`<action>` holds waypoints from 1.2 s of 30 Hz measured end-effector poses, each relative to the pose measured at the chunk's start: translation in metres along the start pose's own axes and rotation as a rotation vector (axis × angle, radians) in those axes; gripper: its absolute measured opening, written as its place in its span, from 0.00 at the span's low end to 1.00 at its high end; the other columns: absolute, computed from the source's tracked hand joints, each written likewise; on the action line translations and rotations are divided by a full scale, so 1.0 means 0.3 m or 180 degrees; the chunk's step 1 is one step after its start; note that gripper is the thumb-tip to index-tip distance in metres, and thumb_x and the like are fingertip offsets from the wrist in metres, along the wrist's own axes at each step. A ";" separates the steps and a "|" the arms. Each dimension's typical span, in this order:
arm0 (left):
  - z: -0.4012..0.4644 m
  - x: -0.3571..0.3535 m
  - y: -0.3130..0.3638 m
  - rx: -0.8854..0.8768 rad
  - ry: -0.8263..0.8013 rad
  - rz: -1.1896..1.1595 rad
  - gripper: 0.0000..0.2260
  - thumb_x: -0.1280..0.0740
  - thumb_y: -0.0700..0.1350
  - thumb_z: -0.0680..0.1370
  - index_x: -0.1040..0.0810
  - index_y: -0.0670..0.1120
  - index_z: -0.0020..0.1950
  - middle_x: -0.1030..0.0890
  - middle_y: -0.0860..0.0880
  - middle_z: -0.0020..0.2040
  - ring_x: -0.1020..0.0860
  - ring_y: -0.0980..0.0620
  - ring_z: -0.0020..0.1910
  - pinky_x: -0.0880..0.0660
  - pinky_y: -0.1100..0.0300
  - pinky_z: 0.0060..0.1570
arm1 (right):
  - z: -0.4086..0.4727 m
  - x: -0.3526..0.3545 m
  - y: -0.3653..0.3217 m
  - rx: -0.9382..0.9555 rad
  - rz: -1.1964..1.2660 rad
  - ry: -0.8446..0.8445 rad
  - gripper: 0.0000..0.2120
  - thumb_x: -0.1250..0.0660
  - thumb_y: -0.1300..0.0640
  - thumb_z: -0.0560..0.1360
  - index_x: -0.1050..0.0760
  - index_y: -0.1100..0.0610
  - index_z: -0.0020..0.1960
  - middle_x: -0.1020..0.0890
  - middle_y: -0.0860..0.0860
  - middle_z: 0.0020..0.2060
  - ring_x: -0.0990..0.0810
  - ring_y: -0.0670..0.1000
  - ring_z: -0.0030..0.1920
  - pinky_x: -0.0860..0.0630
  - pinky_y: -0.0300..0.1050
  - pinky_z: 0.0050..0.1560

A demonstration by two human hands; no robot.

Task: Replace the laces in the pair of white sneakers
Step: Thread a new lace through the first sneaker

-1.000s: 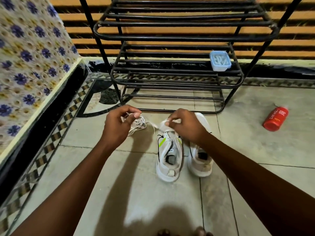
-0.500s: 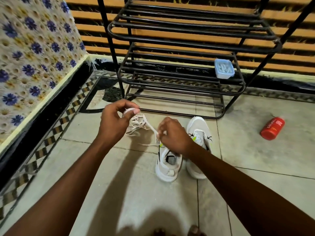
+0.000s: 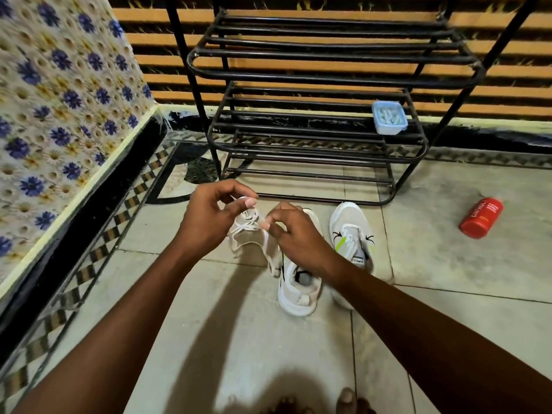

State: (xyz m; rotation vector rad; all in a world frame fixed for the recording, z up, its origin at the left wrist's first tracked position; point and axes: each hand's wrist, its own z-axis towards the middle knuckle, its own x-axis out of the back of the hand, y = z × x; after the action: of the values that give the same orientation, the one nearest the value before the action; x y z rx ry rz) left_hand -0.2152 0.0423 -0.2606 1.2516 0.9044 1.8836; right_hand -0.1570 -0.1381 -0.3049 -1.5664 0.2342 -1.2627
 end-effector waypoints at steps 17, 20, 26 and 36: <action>-0.028 0.012 -0.041 -0.0007 -0.0033 -0.0043 0.03 0.25 0.40 0.78 0.14 0.46 0.50 0.14 0.52 0.45 0.20 0.50 0.43 0.23 0.57 0.49 | 0.001 -0.074 0.032 0.0098 -0.0526 0.0168 0.16 0.40 0.48 0.77 0.21 0.57 0.43 0.25 0.48 0.48 0.28 0.57 0.54 0.32 0.51 0.54; -0.022 0.032 -0.035 0.0015 0.0254 -0.0086 0.03 0.25 0.39 0.78 0.14 0.46 0.49 0.14 0.53 0.45 0.19 0.50 0.45 0.25 0.61 0.49 | -0.029 -0.071 0.092 -0.0343 -0.2395 -0.0551 0.09 0.35 0.52 0.77 0.21 0.57 0.51 0.29 0.52 0.58 0.32 0.60 0.60 0.31 0.56 0.55; -0.024 0.030 -0.043 0.0086 -0.0053 -0.0003 0.02 0.25 0.45 0.77 0.13 0.49 0.49 0.13 0.52 0.45 0.17 0.49 0.46 0.21 0.50 0.52 | 0.004 -0.065 0.011 -0.0247 -0.0893 0.0119 0.16 0.31 0.37 0.74 0.20 0.45 0.56 0.36 0.45 0.66 0.41 0.53 0.67 0.35 0.53 0.61; -0.017 0.041 -0.032 0.0140 0.0244 0.0063 0.02 0.24 0.43 0.77 0.13 0.49 0.48 0.13 0.55 0.45 0.19 0.50 0.45 0.24 0.57 0.50 | -0.033 -0.087 0.127 -0.0407 -0.2259 -0.1032 0.08 0.33 0.51 0.77 0.24 0.53 0.54 0.33 0.53 0.59 0.34 0.60 0.62 0.35 0.57 0.58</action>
State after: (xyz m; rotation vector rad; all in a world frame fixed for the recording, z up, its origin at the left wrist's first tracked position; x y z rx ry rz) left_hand -0.2220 0.0566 -0.2646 1.2257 0.9819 1.9482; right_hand -0.1595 -0.1420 -0.3517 -2.0261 -0.5010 -1.5047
